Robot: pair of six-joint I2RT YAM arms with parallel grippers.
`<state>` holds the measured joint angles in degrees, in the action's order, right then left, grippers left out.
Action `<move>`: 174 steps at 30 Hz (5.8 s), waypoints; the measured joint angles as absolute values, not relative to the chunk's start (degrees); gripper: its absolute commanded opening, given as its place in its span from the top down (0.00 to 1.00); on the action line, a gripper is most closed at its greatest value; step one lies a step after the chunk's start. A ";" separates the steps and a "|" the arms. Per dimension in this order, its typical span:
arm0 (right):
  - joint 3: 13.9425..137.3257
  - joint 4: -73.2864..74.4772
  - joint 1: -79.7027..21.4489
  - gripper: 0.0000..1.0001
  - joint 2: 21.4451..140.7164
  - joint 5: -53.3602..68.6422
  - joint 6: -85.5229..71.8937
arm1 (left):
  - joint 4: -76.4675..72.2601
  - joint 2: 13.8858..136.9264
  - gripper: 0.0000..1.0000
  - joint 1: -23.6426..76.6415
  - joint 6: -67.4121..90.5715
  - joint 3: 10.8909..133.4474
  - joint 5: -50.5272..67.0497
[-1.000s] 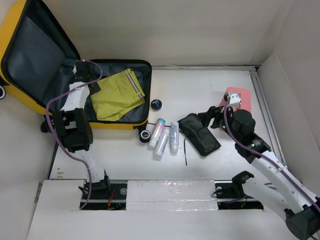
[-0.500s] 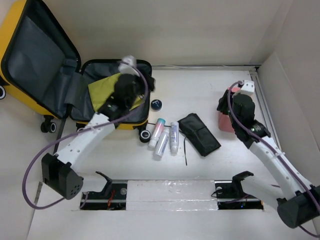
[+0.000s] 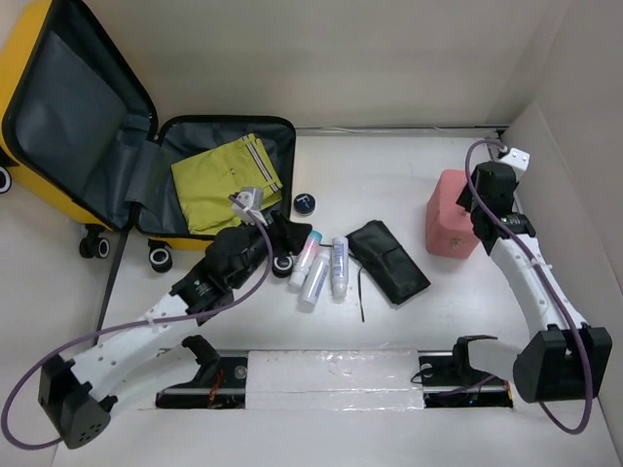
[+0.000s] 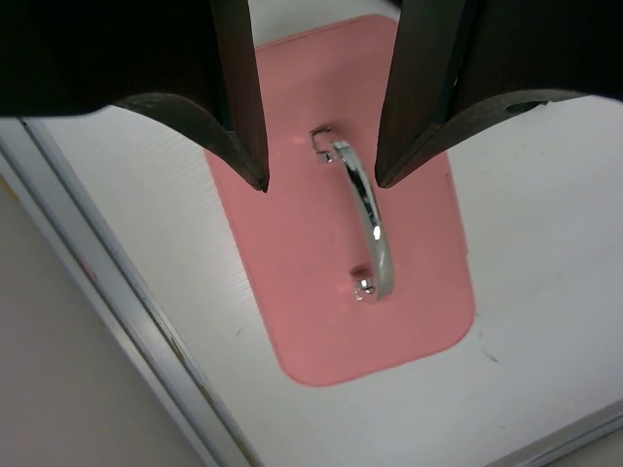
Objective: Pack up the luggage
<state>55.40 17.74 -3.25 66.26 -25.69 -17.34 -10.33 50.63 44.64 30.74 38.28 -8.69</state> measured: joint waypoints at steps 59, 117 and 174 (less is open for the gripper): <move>60.82 15.46 1.67 1.00 69.69 -0.99 -17.34 | -14.70 46.98 0.50 45.04 34.59 37.12 -4.80; 34.41 10.94 -30.17 0.17 62.76 -5.85 -29.80 | -11.25 71.33 0.51 44.27 34.65 54.98 -12.27; 82.50 -4.69 -29.54 1.00 93.14 19.16 -37.10 | -21.17 38.37 0.50 48.36 31.57 43.27 -16.99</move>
<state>82.50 -4.69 -29.54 93.14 19.16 -37.10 -21.17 38.37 48.36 31.57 43.27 -16.99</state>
